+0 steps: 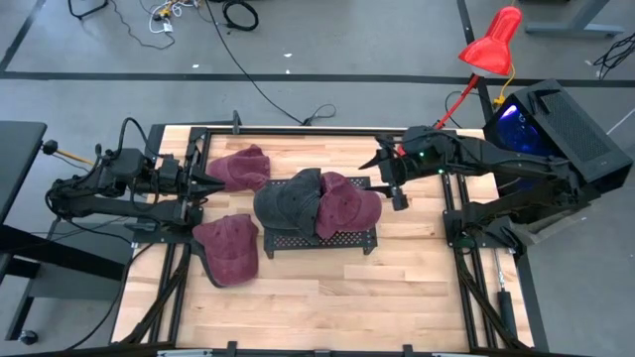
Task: Pick & Place hat
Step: Stack the top red cap on top of the red cap on the shelf
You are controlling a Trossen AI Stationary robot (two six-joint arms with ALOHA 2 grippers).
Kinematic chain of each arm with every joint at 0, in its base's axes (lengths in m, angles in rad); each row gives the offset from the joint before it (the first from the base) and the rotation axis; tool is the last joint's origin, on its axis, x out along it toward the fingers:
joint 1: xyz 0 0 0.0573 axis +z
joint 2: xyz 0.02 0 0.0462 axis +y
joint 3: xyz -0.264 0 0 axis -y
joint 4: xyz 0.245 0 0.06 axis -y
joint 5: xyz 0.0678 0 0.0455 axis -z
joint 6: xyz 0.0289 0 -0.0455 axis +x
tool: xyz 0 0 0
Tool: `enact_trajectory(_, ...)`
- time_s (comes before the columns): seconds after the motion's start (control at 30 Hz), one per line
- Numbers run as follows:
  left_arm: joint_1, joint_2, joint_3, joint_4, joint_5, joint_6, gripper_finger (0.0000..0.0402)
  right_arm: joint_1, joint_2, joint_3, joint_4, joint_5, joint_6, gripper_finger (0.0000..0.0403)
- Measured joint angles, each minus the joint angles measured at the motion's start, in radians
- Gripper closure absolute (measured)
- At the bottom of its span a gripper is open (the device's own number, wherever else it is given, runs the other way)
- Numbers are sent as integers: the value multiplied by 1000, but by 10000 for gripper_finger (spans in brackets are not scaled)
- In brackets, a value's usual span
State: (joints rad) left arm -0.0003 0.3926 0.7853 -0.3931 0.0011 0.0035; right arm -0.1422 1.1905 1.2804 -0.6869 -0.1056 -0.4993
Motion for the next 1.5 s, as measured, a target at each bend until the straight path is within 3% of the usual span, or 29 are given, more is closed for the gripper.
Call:
enact_trajectory(0.57, 0, 0, 0, 0, 0, 0, 353, 6, -31, 0, -275, -6, 82, 158)
enact_trajectory(1.2, 0, 0, 0, 0, 0, 0, 353, 52, -42, 0, -289, -15, 100, 158)
enact_trajectory(1.5, 0, 0, 0, 0, 0, 0, 353, -2, -155, -65, -203, 3, 154, 158)
